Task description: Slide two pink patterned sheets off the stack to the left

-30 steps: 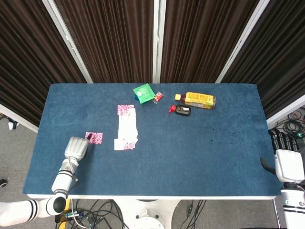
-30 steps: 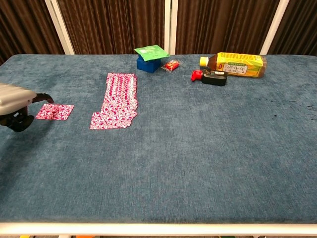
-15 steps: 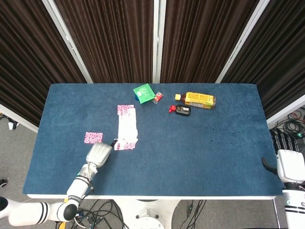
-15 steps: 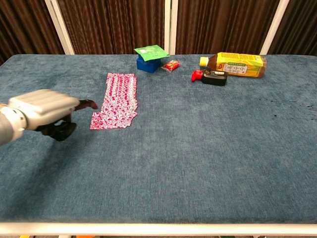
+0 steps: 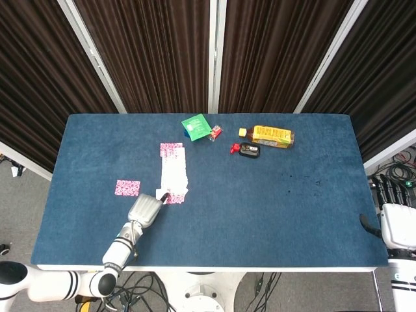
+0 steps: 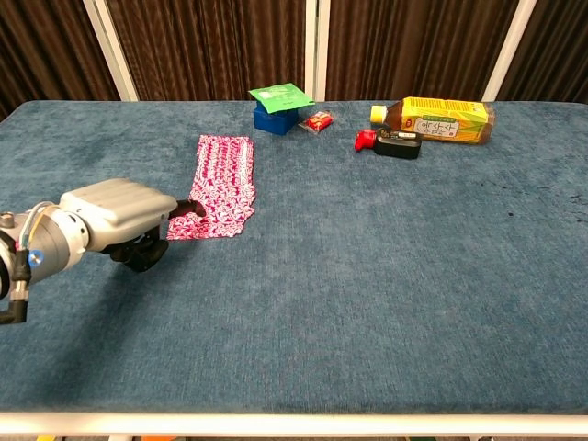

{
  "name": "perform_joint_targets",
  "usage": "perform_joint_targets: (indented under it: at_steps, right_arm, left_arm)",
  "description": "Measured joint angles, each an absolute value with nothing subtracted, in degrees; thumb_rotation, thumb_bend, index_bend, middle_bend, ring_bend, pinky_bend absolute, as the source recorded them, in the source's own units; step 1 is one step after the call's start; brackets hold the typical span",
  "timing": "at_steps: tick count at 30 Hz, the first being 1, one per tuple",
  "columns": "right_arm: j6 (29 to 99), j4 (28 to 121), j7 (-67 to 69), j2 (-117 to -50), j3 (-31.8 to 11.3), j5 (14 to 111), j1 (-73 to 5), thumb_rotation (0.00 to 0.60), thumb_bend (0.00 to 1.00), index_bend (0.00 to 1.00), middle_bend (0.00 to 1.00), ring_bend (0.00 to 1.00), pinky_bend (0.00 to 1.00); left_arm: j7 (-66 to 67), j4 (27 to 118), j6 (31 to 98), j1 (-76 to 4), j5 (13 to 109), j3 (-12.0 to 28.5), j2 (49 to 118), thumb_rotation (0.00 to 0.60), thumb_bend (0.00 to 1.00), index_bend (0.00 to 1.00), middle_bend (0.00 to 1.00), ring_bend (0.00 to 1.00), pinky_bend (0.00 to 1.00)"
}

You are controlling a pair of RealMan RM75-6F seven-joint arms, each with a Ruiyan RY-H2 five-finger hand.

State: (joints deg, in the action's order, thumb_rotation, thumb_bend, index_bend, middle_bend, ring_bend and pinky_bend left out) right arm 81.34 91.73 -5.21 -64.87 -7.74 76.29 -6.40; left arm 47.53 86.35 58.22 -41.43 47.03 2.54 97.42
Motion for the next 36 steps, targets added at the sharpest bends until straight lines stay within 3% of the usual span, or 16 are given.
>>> perform_joint_targets:
  at_steps: [10, 36]
  right_arm:
    - [81.27, 91.61, -5.12, -64.87, -7.74, 76.23, -6.37, 0.6, 0.21, 0.0, 0.0, 0.0, 0.0]
    - [81.62, 92.12, -5.75, -65.05, -7.33, 77.18, -6.32, 0.6, 0.21, 0.0, 0.0, 0.0, 0.0]
  left_arm:
    - [52.39, 89.97, 57.76, -42.64, 39.92, 0.77, 95.03, 0.6, 0.64, 0.11, 0.86, 0.92, 0.96]
    - [52.55, 109.27, 65.14, -40.79, 36.89, -6.01, 80.88, 0.6, 0.64, 0.13, 0.86, 0.92, 0.96]
